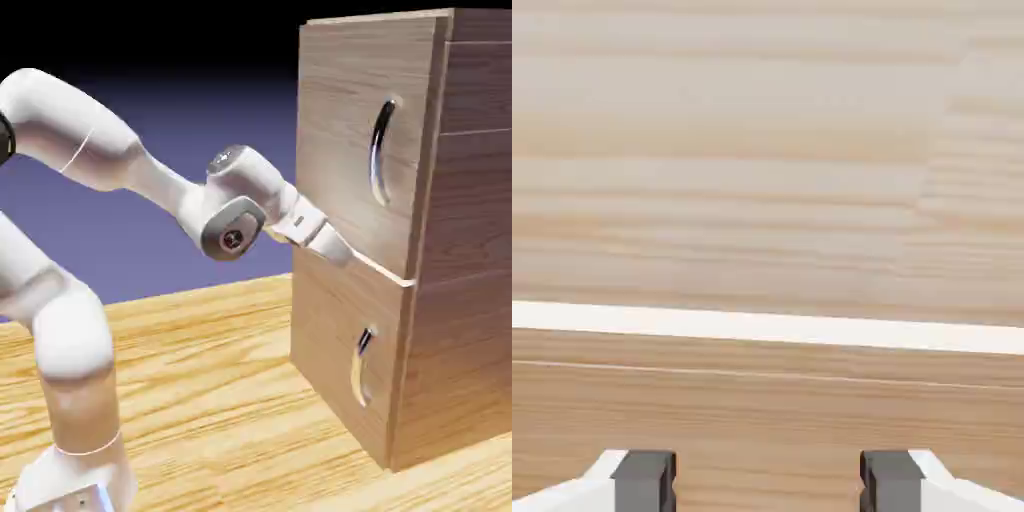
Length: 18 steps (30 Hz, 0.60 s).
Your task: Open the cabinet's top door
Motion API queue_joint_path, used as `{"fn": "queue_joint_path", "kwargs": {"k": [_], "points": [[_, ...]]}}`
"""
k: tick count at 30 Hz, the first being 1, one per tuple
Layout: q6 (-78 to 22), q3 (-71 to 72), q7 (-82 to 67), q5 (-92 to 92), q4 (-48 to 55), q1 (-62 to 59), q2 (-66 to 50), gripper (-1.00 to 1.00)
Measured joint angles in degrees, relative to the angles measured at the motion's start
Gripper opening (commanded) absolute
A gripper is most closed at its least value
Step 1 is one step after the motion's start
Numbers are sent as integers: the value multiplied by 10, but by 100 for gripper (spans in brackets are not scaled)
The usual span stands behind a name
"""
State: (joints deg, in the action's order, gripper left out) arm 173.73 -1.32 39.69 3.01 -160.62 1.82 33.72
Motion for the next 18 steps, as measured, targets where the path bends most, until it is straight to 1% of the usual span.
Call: {"fn": "queue_joint_path", "kwargs": {"k": [18], "points": [[-42, -198, -413, 449, 57, 169, 159, 0]]}}
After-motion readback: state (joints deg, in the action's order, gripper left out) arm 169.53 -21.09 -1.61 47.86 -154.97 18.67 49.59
